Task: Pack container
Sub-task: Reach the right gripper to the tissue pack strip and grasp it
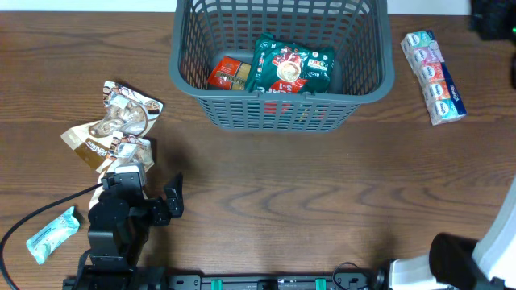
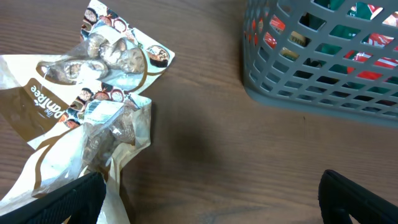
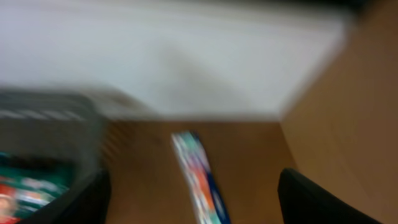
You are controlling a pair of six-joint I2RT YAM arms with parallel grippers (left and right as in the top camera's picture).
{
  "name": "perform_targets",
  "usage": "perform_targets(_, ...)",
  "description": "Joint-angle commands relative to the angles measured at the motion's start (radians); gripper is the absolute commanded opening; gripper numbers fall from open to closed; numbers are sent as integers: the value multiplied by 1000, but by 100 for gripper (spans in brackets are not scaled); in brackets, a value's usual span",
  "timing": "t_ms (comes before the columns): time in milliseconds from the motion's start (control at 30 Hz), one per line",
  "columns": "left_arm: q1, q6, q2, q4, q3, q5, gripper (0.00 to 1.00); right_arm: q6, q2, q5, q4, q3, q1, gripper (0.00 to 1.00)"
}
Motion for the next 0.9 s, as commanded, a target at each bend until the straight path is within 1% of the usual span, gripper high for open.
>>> perform_targets(0,3,-13,-1,-3,23,11,99,39,94,4,-61,-24,-115,75)
perform_targets(33,3,-13,-1,-2,23,11,99,-24,116,-47,-84,-24,-149,76)
perform_targets(133,3,-13,-1,-2,23,11,99,-147,185,-155,-123,-24,-210,81)
perform_targets(233,3,-13,-1,-2,23,11,99,-208,268,-165,-130,-24,-240,84)
perform_targets(333,3,-13,-1,-2,23,11,99,-254,362,-166,-122,-24,-248,91)
perform_targets(367,3,-13,-1,-2,23,11,99,-259,387,-166,-114,-24,-248,93)
perform_targets(433,3,-13,-1,-2,23,11,99,-260,444,-167,-97,-24,-246,98)
perform_targets(467,3,-13,-1,-2,23,11,99,-260,474,-169,-90,-24,-246,99)
perform_targets(600,3,-13,-1,-2,23,11,99,-254,584,-168,-50,-24,-245,99)
perform_targets(733,3,-13,-1,-2,23,11,99,-184,660,-170,24,-24,-240,99)
perform_targets(867,3,-13,-1,-2,23,11,99,-189,717,-169,89,-24,-212,99)
